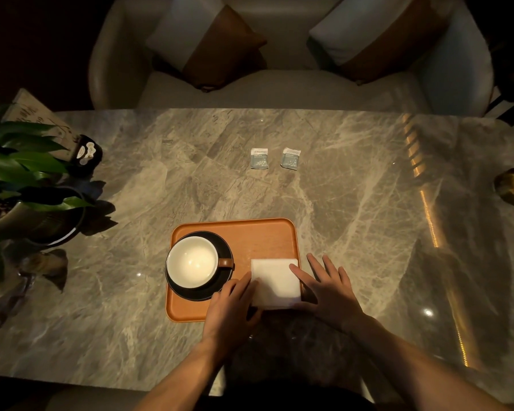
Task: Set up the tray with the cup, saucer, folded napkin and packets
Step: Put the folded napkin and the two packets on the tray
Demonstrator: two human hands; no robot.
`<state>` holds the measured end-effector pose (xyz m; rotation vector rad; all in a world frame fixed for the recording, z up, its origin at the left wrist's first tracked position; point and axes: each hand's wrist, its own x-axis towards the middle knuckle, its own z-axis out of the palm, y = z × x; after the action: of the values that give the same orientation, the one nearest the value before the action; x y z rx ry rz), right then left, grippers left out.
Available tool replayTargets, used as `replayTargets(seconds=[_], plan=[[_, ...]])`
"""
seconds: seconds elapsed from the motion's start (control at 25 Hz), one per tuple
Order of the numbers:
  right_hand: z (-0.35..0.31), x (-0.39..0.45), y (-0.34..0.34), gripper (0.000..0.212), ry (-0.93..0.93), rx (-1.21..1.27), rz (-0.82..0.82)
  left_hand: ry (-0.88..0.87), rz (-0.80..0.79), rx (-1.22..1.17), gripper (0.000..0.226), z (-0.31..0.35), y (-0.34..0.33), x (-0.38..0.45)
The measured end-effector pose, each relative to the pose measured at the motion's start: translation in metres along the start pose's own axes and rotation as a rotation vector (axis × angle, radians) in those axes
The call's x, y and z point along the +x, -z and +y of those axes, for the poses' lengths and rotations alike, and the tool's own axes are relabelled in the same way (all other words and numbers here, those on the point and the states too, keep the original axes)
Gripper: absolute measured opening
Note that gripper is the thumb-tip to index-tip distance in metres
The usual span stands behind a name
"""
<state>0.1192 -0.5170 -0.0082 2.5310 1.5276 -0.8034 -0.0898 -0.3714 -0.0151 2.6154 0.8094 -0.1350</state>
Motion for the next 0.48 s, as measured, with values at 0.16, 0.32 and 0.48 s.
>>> replayTargets(seconds=[0.16,0.32,0.48], plan=[[0.001,-0.0014,-0.0025,0.101,-0.006,0.024,0.01,0.021,-0.045,0.041,0.071,-0.0019,-0.0043,-0.0011],[0.0013,-0.0018,-0.0009,0.1,-0.005,0.021,0.002,-0.004,-0.088,0.048,0.072,-0.0049,-0.004,-0.0016],[0.0005,-0.0008,0.0068,0.087,-0.005,0.049,-0.05,-0.024,-0.116,0.025,0.075,-0.0062,0.0031,-0.0033]])
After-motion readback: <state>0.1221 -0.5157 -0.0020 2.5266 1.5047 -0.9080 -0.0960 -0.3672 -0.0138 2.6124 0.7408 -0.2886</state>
